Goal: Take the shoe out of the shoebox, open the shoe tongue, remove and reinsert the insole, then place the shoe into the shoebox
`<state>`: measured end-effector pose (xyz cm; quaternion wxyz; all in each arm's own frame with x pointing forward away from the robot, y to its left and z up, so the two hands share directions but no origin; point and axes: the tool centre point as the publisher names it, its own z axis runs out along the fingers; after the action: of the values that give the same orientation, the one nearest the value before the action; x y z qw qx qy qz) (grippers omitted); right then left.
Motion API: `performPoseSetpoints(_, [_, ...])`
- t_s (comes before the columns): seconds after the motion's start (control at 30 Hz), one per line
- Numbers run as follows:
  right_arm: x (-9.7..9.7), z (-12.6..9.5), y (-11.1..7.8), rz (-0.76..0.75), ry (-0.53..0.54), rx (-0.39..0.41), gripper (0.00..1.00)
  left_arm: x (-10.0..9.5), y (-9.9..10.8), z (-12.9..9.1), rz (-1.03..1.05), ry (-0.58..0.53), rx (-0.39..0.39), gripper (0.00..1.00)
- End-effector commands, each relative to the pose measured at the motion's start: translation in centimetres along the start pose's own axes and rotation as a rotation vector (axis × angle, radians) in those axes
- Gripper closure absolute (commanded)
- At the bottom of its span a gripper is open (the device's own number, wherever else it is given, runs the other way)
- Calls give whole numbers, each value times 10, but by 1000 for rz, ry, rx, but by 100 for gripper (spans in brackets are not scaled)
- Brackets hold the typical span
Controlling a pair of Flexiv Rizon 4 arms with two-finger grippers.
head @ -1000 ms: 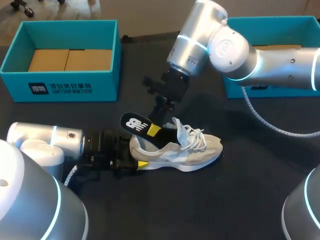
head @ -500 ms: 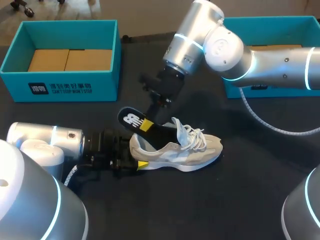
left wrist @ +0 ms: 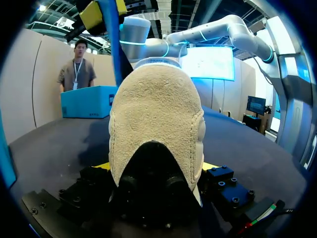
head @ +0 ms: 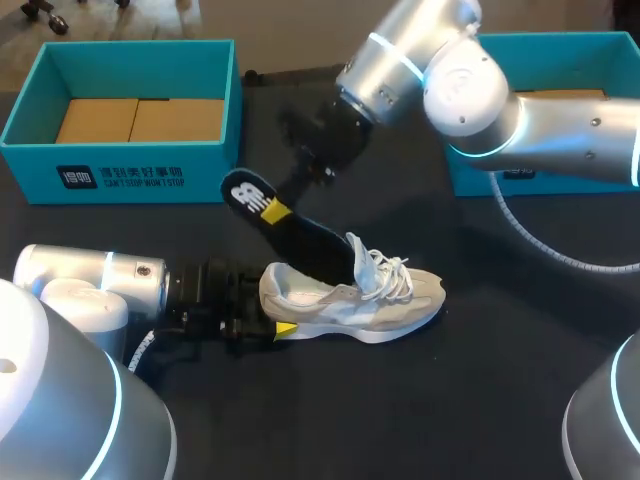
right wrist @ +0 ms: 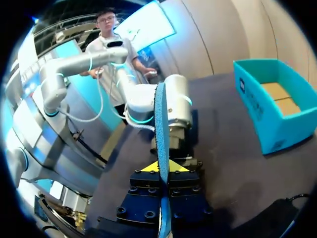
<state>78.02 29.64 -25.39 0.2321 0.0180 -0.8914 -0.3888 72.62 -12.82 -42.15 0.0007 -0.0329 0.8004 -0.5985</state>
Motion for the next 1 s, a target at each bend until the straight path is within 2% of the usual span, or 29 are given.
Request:
performPoseSetpoints(0.03, [1, -7, 6, -21, -57, -33, 100, 0, -1, 0, 0, 1, -3, 100])
performPoseSetpoints(0.27, [-1, -21, 22, -66, -109, -142, 100, 0, -1, 0, 0, 1, -3, 100])
performPoseSetpoints(0.33, [-1, -23, 24, -71, -110, -149, 100, 0, -1, 0, 0, 1, -3, 100])
performPoseSetpoints(0.47, [-1, -32, 37, -128, -161, -284, 100, 0, -1, 0, 0, 1, -3, 100])
performPoseSetpoints(0.53, [1, -45, 44, -160, -219, -371, 100, 0, -1, 0, 0, 1, -3, 100])
performPoseSetpoints(1.0, [1, -45, 44, -160, -219, -371, 100, 0, -1, 0, 0, 1, -3, 100])
